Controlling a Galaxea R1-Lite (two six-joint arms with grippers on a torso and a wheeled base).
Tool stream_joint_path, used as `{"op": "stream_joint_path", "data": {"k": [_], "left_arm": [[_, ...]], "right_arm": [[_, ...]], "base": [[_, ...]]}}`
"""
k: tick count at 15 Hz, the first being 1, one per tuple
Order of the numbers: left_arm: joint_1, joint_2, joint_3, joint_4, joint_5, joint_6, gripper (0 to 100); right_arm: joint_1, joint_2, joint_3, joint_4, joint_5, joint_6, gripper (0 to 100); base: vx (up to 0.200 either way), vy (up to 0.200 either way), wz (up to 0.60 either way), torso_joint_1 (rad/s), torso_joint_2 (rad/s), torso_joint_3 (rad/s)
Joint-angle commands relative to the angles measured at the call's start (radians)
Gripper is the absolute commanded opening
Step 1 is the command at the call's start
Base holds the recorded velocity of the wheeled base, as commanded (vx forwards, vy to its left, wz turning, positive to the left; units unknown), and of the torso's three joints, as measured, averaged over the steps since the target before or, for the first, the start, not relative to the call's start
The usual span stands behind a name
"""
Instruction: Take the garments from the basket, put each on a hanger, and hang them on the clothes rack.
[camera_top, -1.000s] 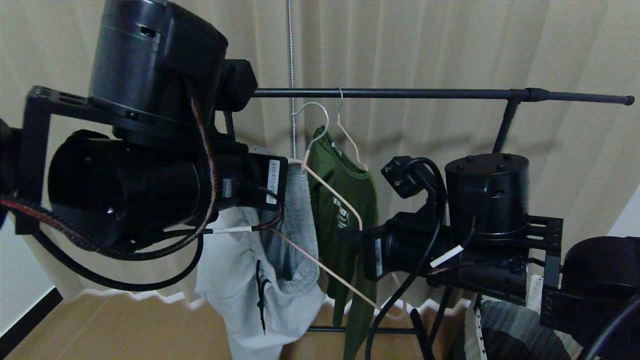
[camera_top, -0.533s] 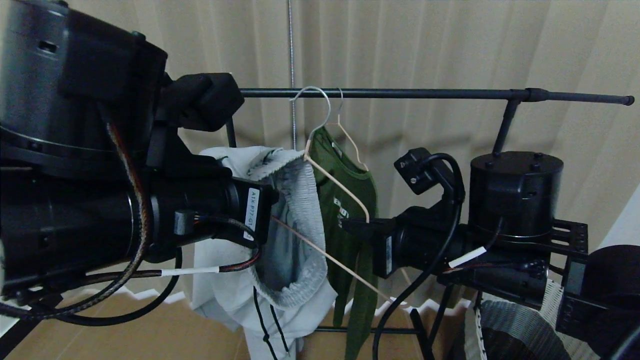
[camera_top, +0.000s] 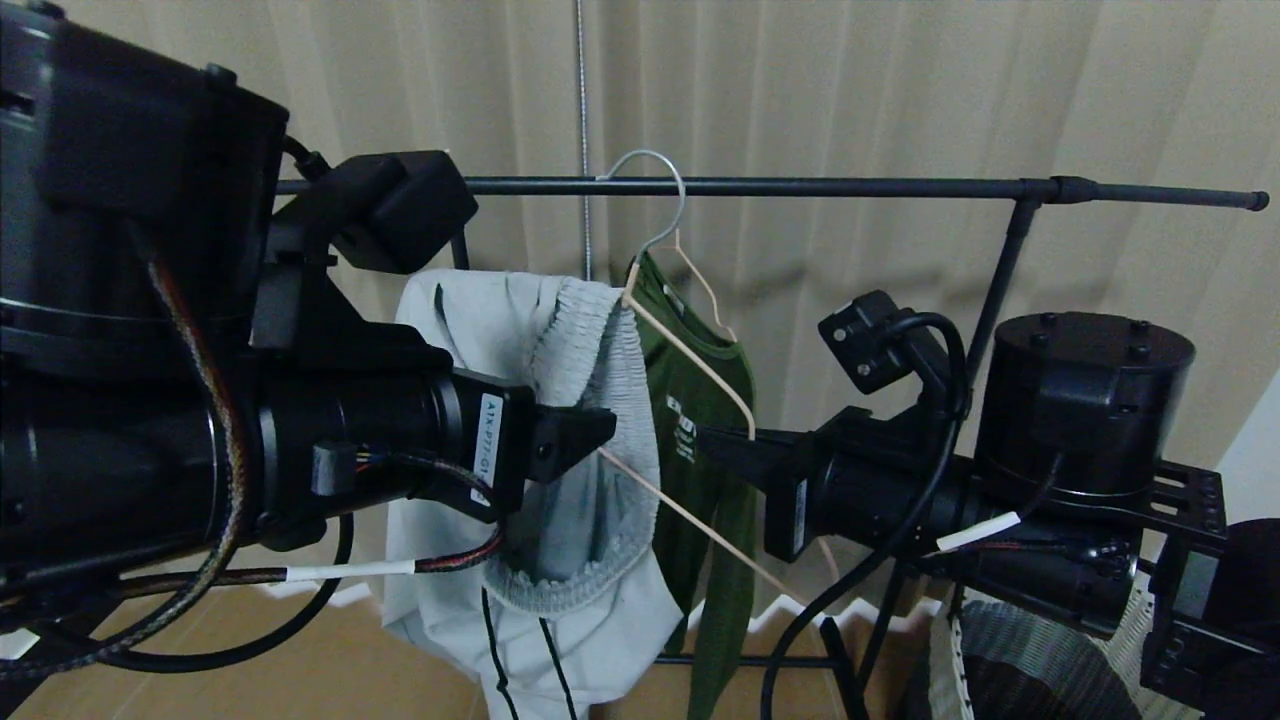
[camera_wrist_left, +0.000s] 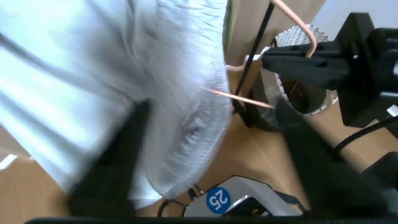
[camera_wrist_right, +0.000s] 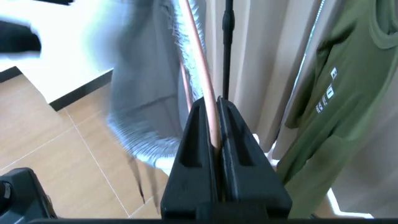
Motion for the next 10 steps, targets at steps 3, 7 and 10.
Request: {"op": "stream_joint_path", "data": {"k": [3,7,10], "left_arm": [[0.008,-0.023,0.139,-0.145,0.001,0.055,100],[0.044,-0.112,0.279,-0.319,-0.001,0.182,100],[0.072,-0.181,0.296,-0.357,-0.002,0.245,100]], "right_arm": [[-0.001,-0.025,-0.001,0.001,0.001,-0.002,0],[-0.084,-0.06,0.023,0.016,0.014,-0.036,0],[-0.124,-0.132,0.037,0.107,0.023,-0.062,0]], "base": [[0.0,0.0,0.0,0.0,0.0,0.0],[0.0,0.0,0.0,0.0,0.0,0.0],[0.0,0.0,0.0,0.0,0.0,0.0]]}}
